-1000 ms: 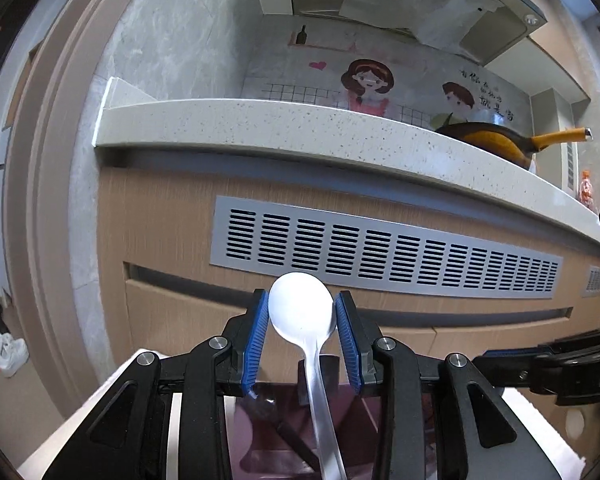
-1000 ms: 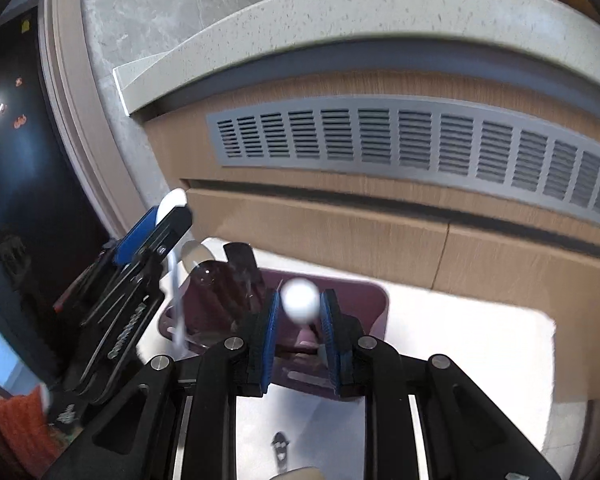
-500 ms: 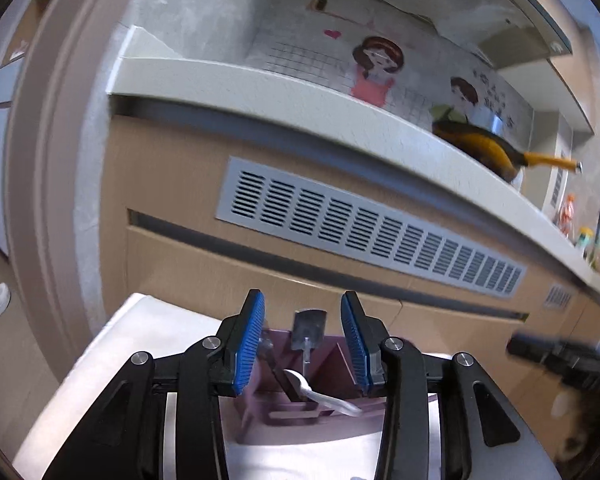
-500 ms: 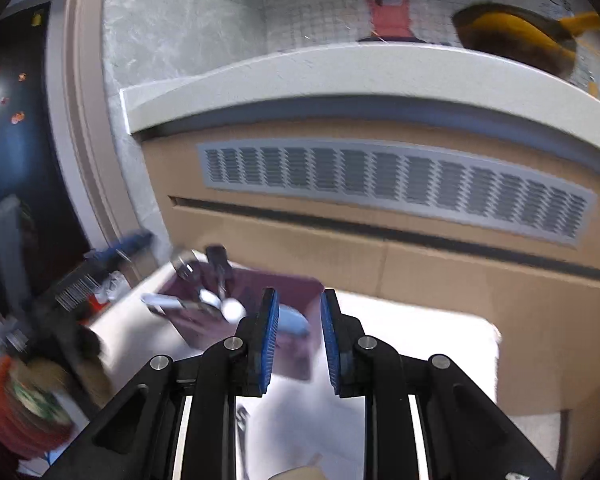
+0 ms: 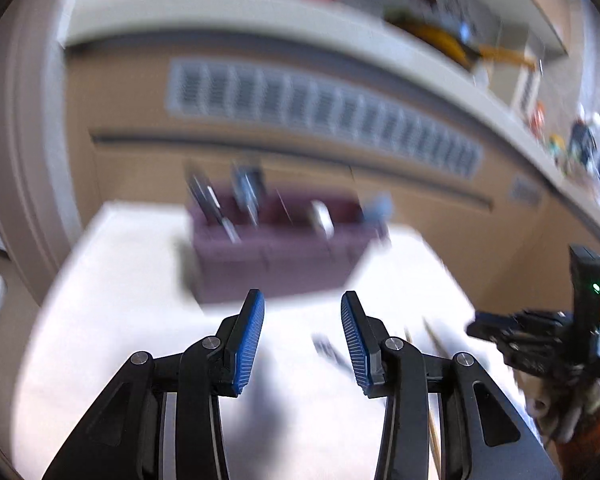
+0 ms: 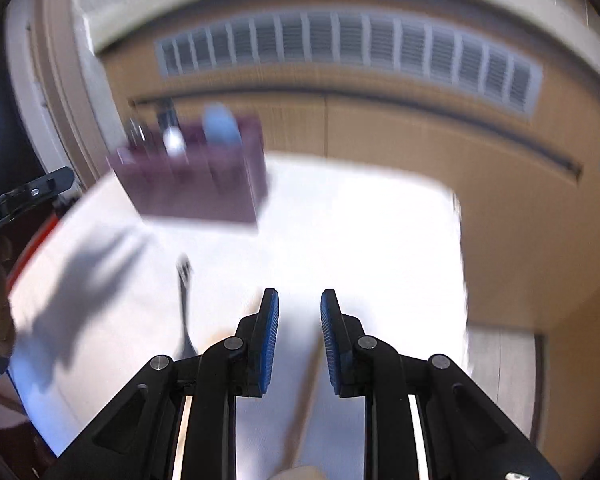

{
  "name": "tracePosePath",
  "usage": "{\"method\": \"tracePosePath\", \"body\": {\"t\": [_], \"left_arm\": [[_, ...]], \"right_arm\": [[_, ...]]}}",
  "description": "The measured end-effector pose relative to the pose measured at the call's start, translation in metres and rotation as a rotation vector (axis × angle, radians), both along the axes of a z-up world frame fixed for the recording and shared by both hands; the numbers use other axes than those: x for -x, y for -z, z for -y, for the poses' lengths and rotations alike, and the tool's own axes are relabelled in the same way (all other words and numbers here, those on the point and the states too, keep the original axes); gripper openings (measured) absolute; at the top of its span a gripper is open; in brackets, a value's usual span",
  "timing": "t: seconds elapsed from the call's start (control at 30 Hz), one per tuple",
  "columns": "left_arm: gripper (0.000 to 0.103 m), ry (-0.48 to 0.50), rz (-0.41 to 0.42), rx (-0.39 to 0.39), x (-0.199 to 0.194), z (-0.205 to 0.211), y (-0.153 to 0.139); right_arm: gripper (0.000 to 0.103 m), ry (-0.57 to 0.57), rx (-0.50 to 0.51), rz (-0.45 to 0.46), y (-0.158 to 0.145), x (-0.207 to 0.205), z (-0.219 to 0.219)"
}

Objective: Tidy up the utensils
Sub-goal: 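Grasp a wooden chopstick with the right tool while the left grasps another chopstick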

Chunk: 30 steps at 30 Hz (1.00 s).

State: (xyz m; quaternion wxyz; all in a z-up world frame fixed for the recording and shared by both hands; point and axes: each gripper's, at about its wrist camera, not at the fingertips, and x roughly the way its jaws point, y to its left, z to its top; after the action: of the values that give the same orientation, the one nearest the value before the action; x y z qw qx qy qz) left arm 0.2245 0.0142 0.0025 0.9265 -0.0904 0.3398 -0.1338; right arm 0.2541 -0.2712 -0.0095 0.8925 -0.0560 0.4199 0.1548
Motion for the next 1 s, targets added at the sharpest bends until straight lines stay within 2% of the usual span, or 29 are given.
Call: {"method": "tracePosePath", "body": {"t": [0.1,0.23,0.33,0.37,0.4,0.57,0.63,0.73,0.87,1.0], "left_arm": [[0.041,0.087,-0.118,-0.002,-0.004,0.022,0.026],[0.041,0.164,-0.186,-0.022,-0.008,0.044,0.042],[0.041,0.22,-0.202,-0.016,-0.016,0.056,0.046],[0.041,0.236,-0.205,-0.018,-0.02,0.061,0.047],[0.041,0.257,-0.212,-0.015,-0.027,0.068,0.047],[0.041,0.352,-0.304,0.023,-0.048,0.104,0.052],[0.041,0.389,-0.307,0.006,-0.045,0.122,0.051],[0.041,0.355,-0.307,-0.072,-0.046,0.139,0.054],[0.041,0.3,-0.334,-0.119,-0.058,0.149,0.063],[0.041,0.275,-0.344,-0.199,-0.063,0.158,0.069]], "right_arm": [[0.021,0.032,-0.009,-0.1,0.032,0.003,0.009],[0.021,0.075,0.037,-0.183,0.056,-0.002,0.008],[0.02,0.064,0.034,-0.144,0.057,0.001,0.008],[0.009,0.065,0.036,-0.133,0.057,0.001,0.008],[0.006,0.068,0.053,-0.115,0.057,0.003,0.009],[0.006,0.091,-0.001,-0.086,0.047,0.011,0.026],[0.006,0.108,-0.01,-0.062,0.041,0.017,0.036],[0.006,0.126,-0.018,-0.052,0.038,0.017,0.044],[0.006,0.135,-0.034,-0.04,0.038,0.019,0.049],[0.006,0.132,-0.061,-0.021,0.037,0.018,0.048]]}}
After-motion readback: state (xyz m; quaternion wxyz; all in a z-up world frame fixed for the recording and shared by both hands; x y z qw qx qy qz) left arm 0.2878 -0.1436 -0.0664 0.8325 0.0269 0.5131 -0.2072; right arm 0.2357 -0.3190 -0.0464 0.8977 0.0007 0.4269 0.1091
